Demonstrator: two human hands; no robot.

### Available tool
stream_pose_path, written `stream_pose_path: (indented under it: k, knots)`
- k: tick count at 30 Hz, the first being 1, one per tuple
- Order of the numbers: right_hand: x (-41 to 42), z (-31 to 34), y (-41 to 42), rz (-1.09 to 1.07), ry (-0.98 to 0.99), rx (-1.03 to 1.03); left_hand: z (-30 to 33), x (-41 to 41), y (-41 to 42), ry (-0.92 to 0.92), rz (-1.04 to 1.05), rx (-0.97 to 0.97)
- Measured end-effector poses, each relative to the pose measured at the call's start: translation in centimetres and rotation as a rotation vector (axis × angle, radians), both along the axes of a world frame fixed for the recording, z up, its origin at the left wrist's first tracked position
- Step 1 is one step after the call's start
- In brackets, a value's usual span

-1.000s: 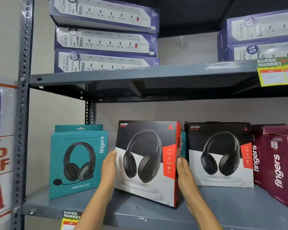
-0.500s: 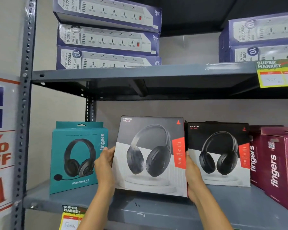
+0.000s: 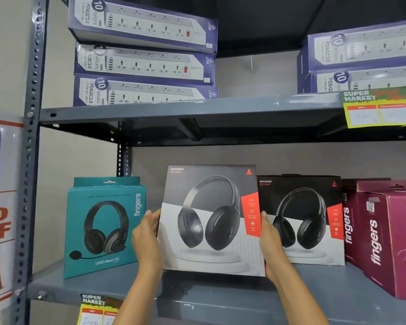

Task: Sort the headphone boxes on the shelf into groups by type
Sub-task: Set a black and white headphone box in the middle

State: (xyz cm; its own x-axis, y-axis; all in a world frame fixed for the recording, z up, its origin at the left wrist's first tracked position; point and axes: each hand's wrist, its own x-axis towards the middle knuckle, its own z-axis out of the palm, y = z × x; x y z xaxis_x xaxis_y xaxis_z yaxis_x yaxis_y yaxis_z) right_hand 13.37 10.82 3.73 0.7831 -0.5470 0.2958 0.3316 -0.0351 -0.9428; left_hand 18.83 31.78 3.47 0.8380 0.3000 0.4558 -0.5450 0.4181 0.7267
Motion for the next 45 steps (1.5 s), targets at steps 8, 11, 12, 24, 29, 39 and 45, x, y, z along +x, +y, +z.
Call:
stream_pose_path:
  k: [8, 11, 12, 24, 29, 39, 45]
  knots:
    - [-2.1, 1.0, -4.8, -0.421, -0.030, -0.166, -1.1, -3.3, -5.4, 0.037, -0.030, -0.015]
    - [-3.7, 1.0, -7.4, -0.537, -0.102, -0.236, -1.6, -5.2, -8.2, 0.055, -0.097, -0.064]
    - [-4.3, 0.8, -8.3, -0.543, -0.124, -0.263, -1.7, -5.8, -9.1, 0.056, -0.134, -0.088]
    - [-8.0, -0.8, -15.7, -0.606, -0.227, -0.305, -2.8, -10.2, -16.6, 0.087, -0.237, -0.151]
    - [-8.5, -1.0, -17.0, -0.672, -0.223, -0.324, -2.8, -10.2, -18.2, 0.104, -0.255, -0.179]
    - [-9.6, -1.7, -17.9, -0.800, -0.381, -0.420, -3.0, -9.7, -19.5, 0.060, -0.260, -0.106]
    - [-10.4, 0.9, -12.1, -0.853, -0.764, -0.458, -2.7, -8.5, -13.9, -0.129, -0.066, 0.027]
